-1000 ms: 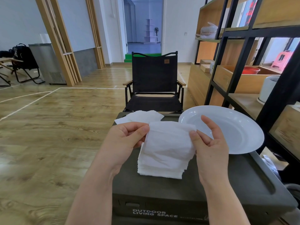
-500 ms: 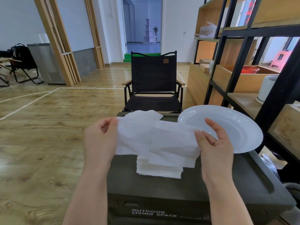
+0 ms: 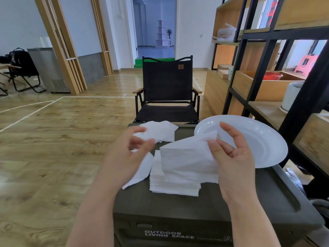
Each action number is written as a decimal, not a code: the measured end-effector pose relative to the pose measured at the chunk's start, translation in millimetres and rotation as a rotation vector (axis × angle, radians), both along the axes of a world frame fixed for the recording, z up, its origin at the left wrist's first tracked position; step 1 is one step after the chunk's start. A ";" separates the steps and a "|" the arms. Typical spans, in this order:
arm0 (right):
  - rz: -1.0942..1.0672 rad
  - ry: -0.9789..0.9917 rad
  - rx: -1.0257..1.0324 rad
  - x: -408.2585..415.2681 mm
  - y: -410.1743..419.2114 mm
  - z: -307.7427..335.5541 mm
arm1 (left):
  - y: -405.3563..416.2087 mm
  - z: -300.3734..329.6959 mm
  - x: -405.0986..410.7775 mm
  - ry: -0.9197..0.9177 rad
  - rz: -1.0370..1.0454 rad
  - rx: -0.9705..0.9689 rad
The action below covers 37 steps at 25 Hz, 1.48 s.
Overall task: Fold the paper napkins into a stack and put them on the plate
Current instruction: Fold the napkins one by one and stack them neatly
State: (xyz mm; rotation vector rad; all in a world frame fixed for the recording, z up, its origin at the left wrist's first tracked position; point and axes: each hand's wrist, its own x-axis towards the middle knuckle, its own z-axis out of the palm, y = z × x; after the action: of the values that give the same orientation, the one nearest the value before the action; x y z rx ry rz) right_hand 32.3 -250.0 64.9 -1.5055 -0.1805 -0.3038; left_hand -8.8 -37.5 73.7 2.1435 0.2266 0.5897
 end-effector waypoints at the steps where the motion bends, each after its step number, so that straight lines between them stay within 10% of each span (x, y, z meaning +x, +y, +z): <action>1: 0.007 0.000 0.003 -0.5 0.1 0.3 | -10.6 5.6 -1.3 -0.046 -0.176 0.009; 11: 0.044 0.022 0.084 1.7 -5.2 -3.5 | -27.4 3.0 3.4 -0.346 -0.165 0.197; 16: 0.279 -0.098 -0.385 4.6 -10.7 -5.5 | -23.9 17.2 -4.3 -0.356 -0.222 0.367; 19: 0.365 -0.040 -0.239 2.6 -4.5 -8.3 | -24.6 18.8 -5.6 -0.337 -0.272 0.231; 22: 0.368 0.050 0.028 1.5 2.5 -8.1 | -24.9 14.2 -0.4 -0.224 -0.341 -0.272; 27: 0.034 0.258 -0.026 20.7 18.0 -15.2 | -26.0 -9.9 14.9 0.010 -0.025 -0.422; 37: -0.078 0.237 -0.537 24.5 21.5 -43.4 | -19.6 -37.0 23.2 0.493 0.197 -0.111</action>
State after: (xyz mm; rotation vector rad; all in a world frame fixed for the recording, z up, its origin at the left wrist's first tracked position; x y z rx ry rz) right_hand 56.8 -228.5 21.5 -2.0689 -0.0109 -0.1391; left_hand 14.4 -57.1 36.7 2.1408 0.7288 0.1407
